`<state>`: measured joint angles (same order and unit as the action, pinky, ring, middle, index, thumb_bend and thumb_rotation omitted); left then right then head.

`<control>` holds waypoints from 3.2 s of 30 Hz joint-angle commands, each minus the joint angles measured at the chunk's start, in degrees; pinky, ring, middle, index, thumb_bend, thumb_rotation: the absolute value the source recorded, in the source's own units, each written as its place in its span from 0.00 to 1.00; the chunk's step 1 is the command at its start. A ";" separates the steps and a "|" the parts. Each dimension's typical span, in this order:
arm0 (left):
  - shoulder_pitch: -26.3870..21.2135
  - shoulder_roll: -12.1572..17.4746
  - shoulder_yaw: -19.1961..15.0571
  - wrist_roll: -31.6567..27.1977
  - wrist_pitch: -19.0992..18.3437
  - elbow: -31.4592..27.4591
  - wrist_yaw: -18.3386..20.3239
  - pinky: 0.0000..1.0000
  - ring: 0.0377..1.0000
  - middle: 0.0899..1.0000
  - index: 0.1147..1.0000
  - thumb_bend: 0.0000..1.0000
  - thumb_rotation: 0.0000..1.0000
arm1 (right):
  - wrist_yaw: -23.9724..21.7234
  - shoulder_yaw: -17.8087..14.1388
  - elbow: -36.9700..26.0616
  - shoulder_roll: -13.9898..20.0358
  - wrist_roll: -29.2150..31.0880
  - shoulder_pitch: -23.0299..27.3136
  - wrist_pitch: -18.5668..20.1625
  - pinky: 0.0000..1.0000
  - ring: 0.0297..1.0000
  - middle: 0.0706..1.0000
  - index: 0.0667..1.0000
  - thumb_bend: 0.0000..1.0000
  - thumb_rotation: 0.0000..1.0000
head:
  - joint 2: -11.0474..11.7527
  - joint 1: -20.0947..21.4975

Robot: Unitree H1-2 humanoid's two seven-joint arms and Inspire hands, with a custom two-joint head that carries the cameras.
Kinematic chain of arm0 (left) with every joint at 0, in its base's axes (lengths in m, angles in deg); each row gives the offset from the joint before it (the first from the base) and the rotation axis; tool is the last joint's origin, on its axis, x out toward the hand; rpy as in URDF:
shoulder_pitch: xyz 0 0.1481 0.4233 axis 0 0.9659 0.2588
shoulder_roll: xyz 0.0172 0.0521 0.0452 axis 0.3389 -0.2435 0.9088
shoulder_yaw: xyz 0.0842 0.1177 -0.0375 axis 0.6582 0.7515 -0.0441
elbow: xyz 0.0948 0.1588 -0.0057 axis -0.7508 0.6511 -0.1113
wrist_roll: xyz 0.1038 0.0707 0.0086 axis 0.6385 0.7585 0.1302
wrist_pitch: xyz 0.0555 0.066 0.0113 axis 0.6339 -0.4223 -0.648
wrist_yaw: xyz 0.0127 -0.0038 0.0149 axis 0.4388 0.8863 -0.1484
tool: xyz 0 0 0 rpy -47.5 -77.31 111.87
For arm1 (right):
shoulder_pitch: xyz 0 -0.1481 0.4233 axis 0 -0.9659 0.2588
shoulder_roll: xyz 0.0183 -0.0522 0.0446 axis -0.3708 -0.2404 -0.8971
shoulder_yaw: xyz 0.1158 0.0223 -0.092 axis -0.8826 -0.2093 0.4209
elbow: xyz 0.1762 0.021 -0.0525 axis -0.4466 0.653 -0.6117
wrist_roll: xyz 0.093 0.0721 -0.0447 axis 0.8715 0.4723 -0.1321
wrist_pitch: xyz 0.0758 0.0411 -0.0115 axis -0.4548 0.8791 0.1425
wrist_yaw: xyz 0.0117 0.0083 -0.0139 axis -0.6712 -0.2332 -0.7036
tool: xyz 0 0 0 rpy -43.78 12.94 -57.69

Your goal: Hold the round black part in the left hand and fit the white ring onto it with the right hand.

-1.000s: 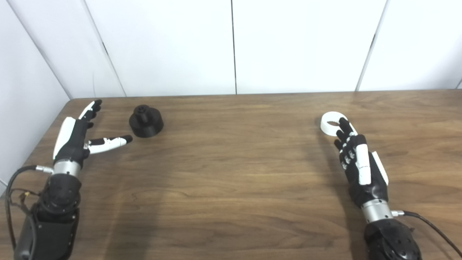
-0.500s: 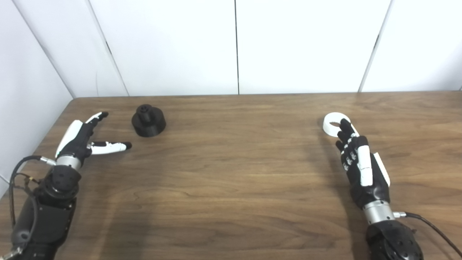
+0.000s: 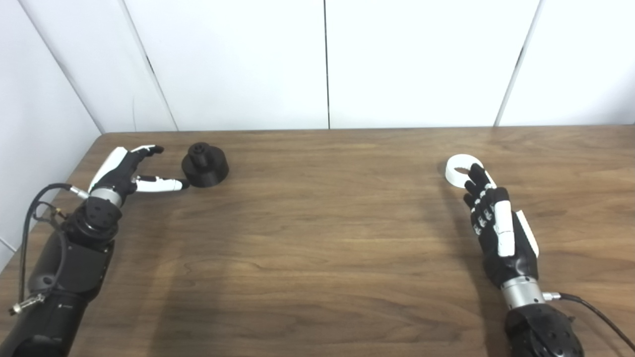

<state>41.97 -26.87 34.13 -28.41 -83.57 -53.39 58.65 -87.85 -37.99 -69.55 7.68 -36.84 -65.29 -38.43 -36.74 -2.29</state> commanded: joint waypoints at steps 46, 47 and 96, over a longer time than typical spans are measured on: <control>-9.76 -1.48 5.30 4.43 6.98 11.53 -3.42 0.90 0.96 0.93 0.84 0.94 0.27 | 0.08 -1.87 0.75 0.42 0.90 -7.35 -0.21 1.00 0.98 0.96 0.95 0.64 0.98 | 0.36 0.90; -9.96 -1.60 5.40 4.55 7.15 12.00 -3.67 0.90 0.96 0.93 0.84 0.94 0.27 | 0.00 -1.92 0.73 0.52 0.96 -7.42 -0.22 1.00 0.98 0.96 0.95 0.64 0.98 | 0.37 0.86; -13.41 -3.96 6.41 3.73 12.83 20.47 -7.29 0.91 0.97 0.91 0.62 0.88 0.22 | -0.67 -2.17 -0.09 1.45 2.62 -9.00 0.06 1.00 1.00 0.97 0.97 0.63 1.00 | 0.17 1.50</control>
<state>31.46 -31.70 40.93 -24.70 -71.98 -32.19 52.78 -87.88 -39.72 -73.17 8.68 -34.30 -69.09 -38.20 -36.56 -0.70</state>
